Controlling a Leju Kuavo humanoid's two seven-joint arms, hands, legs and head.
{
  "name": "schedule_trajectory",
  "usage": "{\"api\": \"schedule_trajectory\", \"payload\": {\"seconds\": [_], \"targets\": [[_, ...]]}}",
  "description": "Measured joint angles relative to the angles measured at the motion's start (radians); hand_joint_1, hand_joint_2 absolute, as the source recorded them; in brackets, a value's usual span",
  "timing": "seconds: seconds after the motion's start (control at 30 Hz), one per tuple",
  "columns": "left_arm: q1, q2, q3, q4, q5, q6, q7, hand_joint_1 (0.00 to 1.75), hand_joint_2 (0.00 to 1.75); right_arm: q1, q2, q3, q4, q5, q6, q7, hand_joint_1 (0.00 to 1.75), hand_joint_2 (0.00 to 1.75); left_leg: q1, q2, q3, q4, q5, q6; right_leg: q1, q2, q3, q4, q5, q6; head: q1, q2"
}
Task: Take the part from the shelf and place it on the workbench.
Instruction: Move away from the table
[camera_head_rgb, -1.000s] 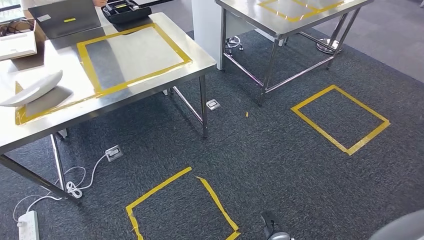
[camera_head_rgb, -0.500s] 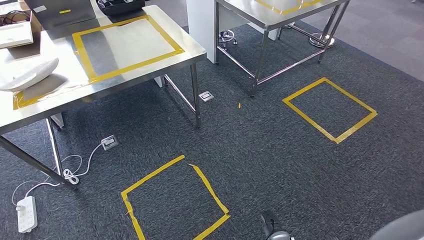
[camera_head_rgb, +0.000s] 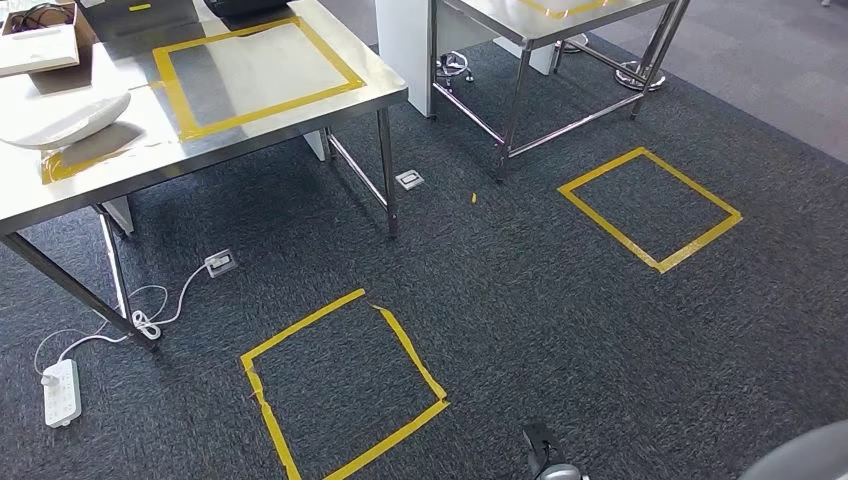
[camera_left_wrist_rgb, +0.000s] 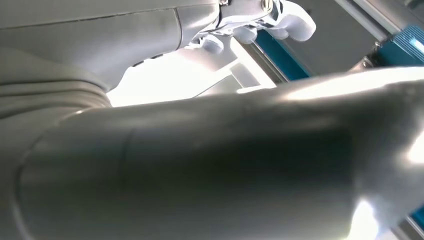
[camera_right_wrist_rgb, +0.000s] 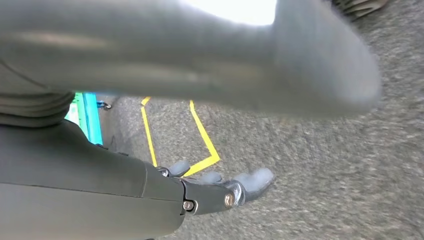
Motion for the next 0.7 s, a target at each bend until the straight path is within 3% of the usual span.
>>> {"api": "schedule_trajectory", "payload": {"seconds": [0.07, 0.17, 0.2, 0.23, 0.27, 0.3, 0.37, 0.4, 0.53, 0.7], "targets": [[-0.001, -0.001, 0.000, 0.000, 0.000, 0.000, 0.000, 0.00, 1.75, 0.003, 0.000, 0.000, 0.000, 0.000, 0.000, 0.000, 0.00, 0.00, 0.001, 0.004, -0.012, 0.000, 0.014, 0.019, -0.003, 0.006, -0.019, 0.043, -0.035, 0.011, 0.001, 0.000], [-0.001, -0.002, 0.000, -0.001, 0.000, 0.000, 0.000, 0.00, 1.75, 0.005, 0.001, 0.000, 0.000, 0.000, 0.000, 0.000, 0.00, 0.00, -0.003, 0.003, -0.035, 0.002, 0.035, 0.031, -0.006, 0.012, -0.085, 0.231, -0.158, 0.020, 0.001, 0.000], [-0.001, -0.002, 0.000, -0.001, 0.000, 0.000, -0.001, 0.00, 1.75, 0.005, 0.001, 0.000, 0.000, 0.000, 0.000, 0.000, 0.00, 0.44, -0.005, 0.002, -0.042, 0.003, 0.041, 0.031, -0.006, 0.013, -0.095, 0.276, -0.179, 0.019, 0.001, 0.000], [0.000, -0.002, 0.000, -0.001, 0.000, 0.000, -0.001, 0.00, 1.75, 0.005, 0.001, 0.000, 0.000, 0.000, 0.000, 0.000, 0.00, 0.87, -0.007, 0.000, -0.047, 0.004, 0.047, 0.031, -0.005, 0.014, -0.087, 0.286, -0.181, 0.016, 0.001, 0.000], [0.000, -0.001, 0.000, -0.001, 0.000, 0.000, -0.001, 0.00, 1.75, 0.006, 0.001, 0.000, 0.000, 0.000, 0.000, 0.000, 0.00, 1.31, -0.008, -0.002, -0.051, 0.005, 0.051, 0.029, -0.003, 0.015, -0.058, 0.253, -0.164, 0.011, 0.001, 0.000], [0.000, -0.001, 0.000, -0.002, 0.000, 0.000, -0.001, 0.00, 1.75, 0.006, 0.001, -0.001, 0.000, 0.000, 0.000, 0.000, 0.00, 1.75, -0.010, -0.003, -0.054, 0.005, 0.054, 0.028, -0.001, 0.016, -0.011, 0.183, -0.135, 0.004, 0.001, 0.000], [-0.001, 0.000, 0.000, -0.002, 0.000, 0.000, -0.001, 0.00, 1.75, 0.005, 0.001, -0.001, 0.000, 0.000, 0.000, 0.000, 0.00, 1.75, -0.013, -0.002, -0.058, 0.006, 0.059, 0.022, 0.005, 0.015, 0.074, 0.043, -0.096, -0.014, 0.001, 0.000], [0.000, 0.000, 0.000, -0.002, 0.000, 0.000, -0.001, 0.00, 1.75, 0.005, 0.000, -0.001, 0.000, 0.000, 0.000, 0.000, 0.00, 1.75, -0.013, -0.001, -0.060, 0.005, 0.062, 0.018, 0.007, 0.014, 0.095, 0.002, -0.088, -0.020, 0.003, 0.000], [0.002, -0.001, 0.000, -0.002, 0.000, 0.000, -0.001, 0.00, 1.75, 0.006, 0.001, -0.001, 0.000, 0.000, 0.000, 0.000, 0.00, 1.75, -0.012, 0.002, -0.066, 0.004, 0.067, 0.013, 0.009, 0.013, 0.095, -0.019, -0.083, -0.011, 0.007, 0.000], [0.002, 0.000, 0.000, -0.003, 0.000, 0.000, -0.001, 0.00, 1.75, 0.006, 0.002, -0.003, 0.000, 0.000, 0.000, 0.000, 0.00, 1.75, -0.012, 0.002, -0.066, -0.005, 0.076, 0.003, 0.009, 0.013, 0.090, -0.018, -0.079, -0.018, 0.007, 0.000]]}}
